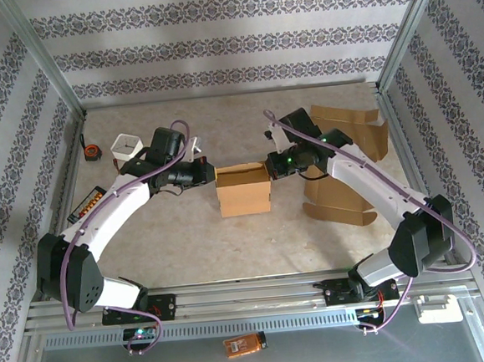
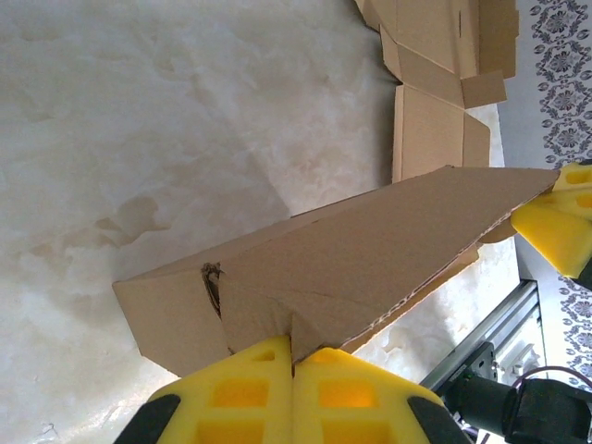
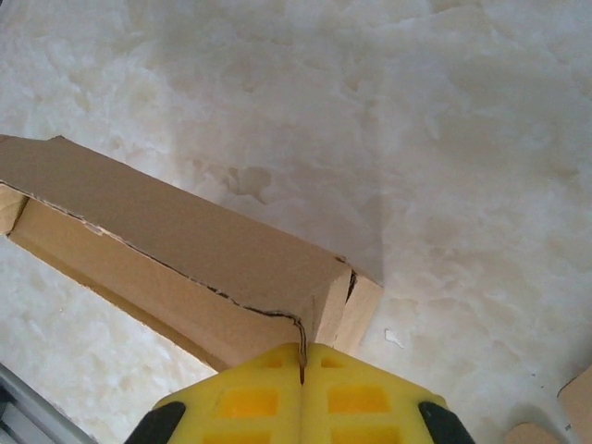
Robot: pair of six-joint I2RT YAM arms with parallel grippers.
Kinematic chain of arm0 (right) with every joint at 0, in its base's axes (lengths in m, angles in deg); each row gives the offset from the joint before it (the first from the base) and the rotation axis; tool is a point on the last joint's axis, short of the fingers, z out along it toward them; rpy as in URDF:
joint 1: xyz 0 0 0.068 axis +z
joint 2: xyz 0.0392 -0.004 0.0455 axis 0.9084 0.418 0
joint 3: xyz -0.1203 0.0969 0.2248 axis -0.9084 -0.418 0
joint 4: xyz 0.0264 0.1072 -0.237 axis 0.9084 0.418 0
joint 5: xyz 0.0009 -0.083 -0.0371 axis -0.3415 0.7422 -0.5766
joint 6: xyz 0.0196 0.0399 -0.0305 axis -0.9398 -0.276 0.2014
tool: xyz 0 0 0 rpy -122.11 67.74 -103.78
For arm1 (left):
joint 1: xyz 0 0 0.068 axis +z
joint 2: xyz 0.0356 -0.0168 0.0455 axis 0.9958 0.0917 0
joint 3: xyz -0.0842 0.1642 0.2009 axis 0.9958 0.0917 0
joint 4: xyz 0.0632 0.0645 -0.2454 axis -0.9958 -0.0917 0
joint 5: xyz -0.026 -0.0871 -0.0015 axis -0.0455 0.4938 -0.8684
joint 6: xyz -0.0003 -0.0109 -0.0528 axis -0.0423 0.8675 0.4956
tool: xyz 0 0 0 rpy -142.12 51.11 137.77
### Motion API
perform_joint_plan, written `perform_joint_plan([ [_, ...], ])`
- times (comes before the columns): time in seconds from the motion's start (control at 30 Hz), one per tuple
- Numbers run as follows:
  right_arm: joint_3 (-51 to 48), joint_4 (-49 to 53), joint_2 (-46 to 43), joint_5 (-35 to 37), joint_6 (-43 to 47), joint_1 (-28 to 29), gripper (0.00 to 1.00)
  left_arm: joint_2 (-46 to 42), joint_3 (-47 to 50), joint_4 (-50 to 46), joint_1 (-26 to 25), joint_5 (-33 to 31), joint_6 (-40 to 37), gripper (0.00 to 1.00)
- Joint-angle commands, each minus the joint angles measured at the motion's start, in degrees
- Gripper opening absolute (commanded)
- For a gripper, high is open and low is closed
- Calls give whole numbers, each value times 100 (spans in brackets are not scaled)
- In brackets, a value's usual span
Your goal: Fold the paper box
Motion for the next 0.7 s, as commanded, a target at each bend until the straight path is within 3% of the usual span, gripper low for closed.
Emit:
perform_joint_plan([
  [0.0, 303, 38, 102, -676, -352, -47, 2, 208, 202, -859, -257, -355, -392, 5],
  [0.4, 386, 128, 141, -1553, -757, -314, 0, -44, 302, -672, -563, -991, -763, 5],
  [0.57, 318, 240, 164, -1455, -620, -320, 0, 10, 252, -677, -611, -1032, -744, 5],
  [0.67, 280, 420, 168, -1002, -442, -322, 0, 22, 236, -690, -611, -1026, -733, 5],
])
